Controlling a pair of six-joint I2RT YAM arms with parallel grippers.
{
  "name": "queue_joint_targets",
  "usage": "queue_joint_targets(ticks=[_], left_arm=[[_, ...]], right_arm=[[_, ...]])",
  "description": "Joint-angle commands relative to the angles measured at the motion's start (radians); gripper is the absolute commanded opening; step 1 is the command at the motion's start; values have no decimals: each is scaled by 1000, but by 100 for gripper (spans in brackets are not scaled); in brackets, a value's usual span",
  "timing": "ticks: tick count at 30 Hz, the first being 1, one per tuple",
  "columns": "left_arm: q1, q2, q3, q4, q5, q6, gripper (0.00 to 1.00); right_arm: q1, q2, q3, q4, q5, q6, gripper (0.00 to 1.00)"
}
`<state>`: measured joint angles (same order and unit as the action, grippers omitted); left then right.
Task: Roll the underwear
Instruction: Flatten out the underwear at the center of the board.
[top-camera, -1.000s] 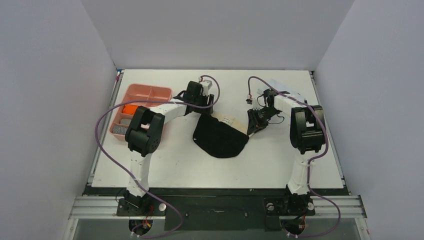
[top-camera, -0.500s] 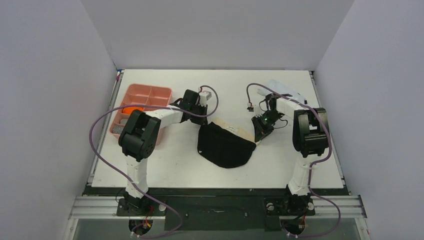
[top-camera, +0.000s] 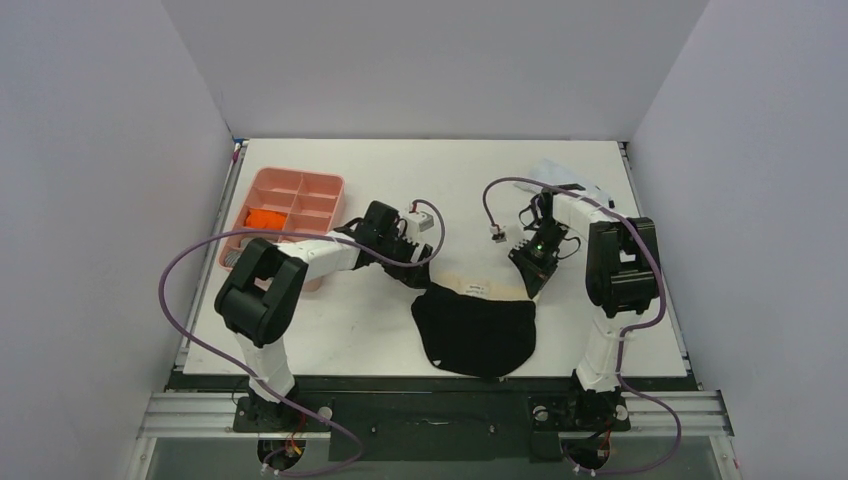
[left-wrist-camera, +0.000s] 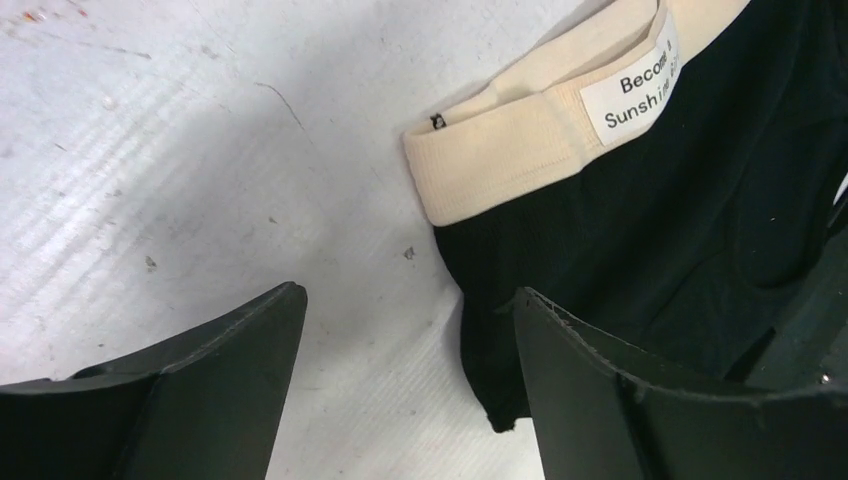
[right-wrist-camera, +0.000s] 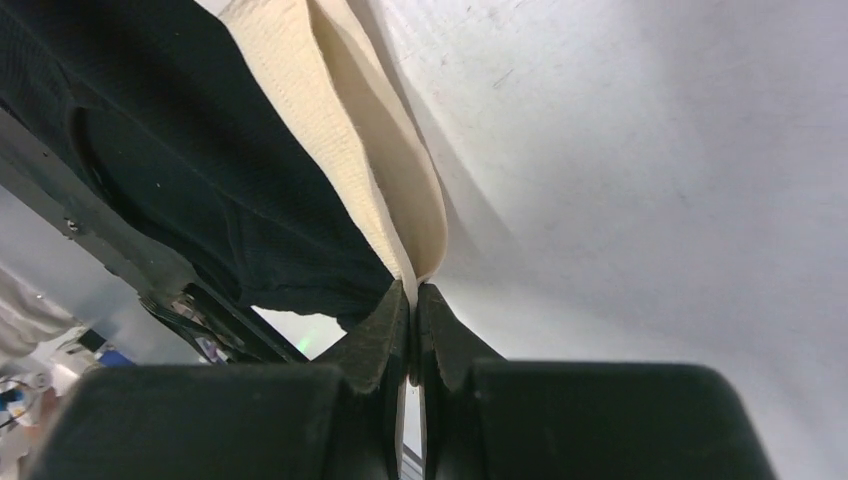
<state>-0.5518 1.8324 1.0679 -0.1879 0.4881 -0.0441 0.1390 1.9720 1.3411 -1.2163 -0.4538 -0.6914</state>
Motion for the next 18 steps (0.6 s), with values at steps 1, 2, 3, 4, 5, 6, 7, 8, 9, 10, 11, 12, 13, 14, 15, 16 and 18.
queue_joint_targets(ticks=[1,2,3,4,5,6,7,8,9,10,11,12,13,14,15,16,18], left_arm=[[11,-6,6,104,7,-24,76],[7,3,29,111,-2,-36,77],[3,27,43,120,-6,-42,77],[-6,40,75,119,-9,-47,77],[-21,66,87,118,-18,-47,77],[-28,79,107,121,-38,-45,76],[-44,100,113,124,-45,-43,75],[-52,110,121,130,-54,-43,75],[-67,128,123,134,-56,-44,74],[-73,135,121,141,-60,-47,72],[-84,147,120,148,-67,-49,71],[-88,152,113,161,-68,-53,68],[-93,163,110,164,-68,-55,66],[-94,172,107,167,-69,-58,62],[-95,174,106,167,-68,-60,60],[-94,179,103,168,-68,-61,57],[-92,175,96,163,-62,-59,55]], right_arm=[[6,-45,99,-35,9,-59,0],[5,-43,102,-30,-7,-48,0],[5,-43,105,-19,-14,-42,0],[5,-42,105,-12,-27,-28,0],[4,-43,102,3,-34,-22,0],[4,-44,99,9,-45,-12,0],[3,-45,94,20,-50,-8,0],[2,-44,92,26,-60,-3,0],[1,-43,87,27,-64,-1,0],[0,-44,84,32,-72,-1,0],[-1,-44,78,33,-74,-1,0],[-2,-45,76,35,-79,0,0],[-2,-45,70,36,-80,-1,0],[-2,-46,68,38,-80,-3,0],[-4,-48,64,40,-81,-3,0],[-4,-49,61,41,-81,-3,0],[-8,-51,58,41,-80,-6,0]])
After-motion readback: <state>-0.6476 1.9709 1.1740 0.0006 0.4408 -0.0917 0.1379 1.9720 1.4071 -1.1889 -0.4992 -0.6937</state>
